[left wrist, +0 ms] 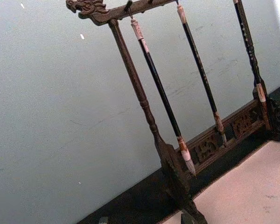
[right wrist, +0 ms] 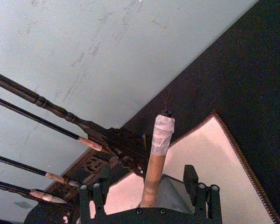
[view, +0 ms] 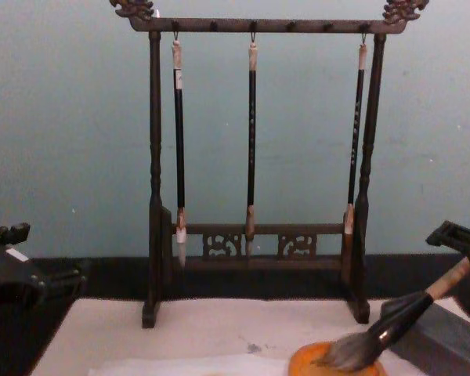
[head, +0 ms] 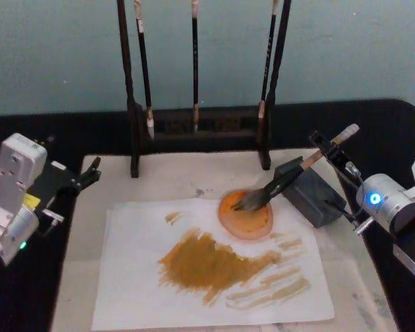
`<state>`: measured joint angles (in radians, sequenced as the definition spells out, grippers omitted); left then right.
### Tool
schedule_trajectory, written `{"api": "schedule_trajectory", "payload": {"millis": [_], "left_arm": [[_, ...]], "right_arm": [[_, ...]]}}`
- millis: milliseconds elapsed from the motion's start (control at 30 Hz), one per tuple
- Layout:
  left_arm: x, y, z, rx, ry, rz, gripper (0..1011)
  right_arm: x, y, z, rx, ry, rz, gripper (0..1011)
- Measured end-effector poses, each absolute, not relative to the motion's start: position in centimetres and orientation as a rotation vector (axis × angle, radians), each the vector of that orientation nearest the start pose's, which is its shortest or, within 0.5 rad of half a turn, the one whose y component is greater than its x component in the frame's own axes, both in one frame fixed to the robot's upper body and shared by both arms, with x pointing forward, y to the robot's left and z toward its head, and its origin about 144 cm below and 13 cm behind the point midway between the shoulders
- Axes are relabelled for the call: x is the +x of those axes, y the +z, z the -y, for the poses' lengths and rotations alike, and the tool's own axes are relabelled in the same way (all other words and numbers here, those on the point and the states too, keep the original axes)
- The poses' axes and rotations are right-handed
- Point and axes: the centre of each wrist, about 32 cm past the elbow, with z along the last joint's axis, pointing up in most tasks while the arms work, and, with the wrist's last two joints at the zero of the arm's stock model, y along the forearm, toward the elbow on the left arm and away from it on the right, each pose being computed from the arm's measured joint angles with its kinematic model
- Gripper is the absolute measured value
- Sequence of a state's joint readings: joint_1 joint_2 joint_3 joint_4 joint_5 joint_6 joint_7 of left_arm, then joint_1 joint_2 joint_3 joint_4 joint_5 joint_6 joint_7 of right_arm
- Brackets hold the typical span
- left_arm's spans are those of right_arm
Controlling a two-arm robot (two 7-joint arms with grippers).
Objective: Pick up the brush from the inkstone, write on the paper, then place the brush back to its original position.
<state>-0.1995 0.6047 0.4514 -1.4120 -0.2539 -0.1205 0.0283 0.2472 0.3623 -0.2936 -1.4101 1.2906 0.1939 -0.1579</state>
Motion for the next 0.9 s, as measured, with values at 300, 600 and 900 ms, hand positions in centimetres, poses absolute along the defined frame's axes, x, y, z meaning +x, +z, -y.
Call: {"api": "schedule_trajectory", "payload": {"millis": [300,600,900], "left_arm": [[48.86,113.98,-30.97,0.305,1.248,0.285,1010],[48.86,113.98,-30.97,0.304,1.248,0.285,1010],[48.86,113.98,-30.97,0.304,1.248,0.285,1010]], "right_arm": [[51.84,116.63,26.26,0.364,-1.329,-0.905,1000],[51.84,116.65,26.28,0.365,-1.330,-0.905,926],[51.83,116.65,26.28,0.366,-1.329,-0.904,662]]}}
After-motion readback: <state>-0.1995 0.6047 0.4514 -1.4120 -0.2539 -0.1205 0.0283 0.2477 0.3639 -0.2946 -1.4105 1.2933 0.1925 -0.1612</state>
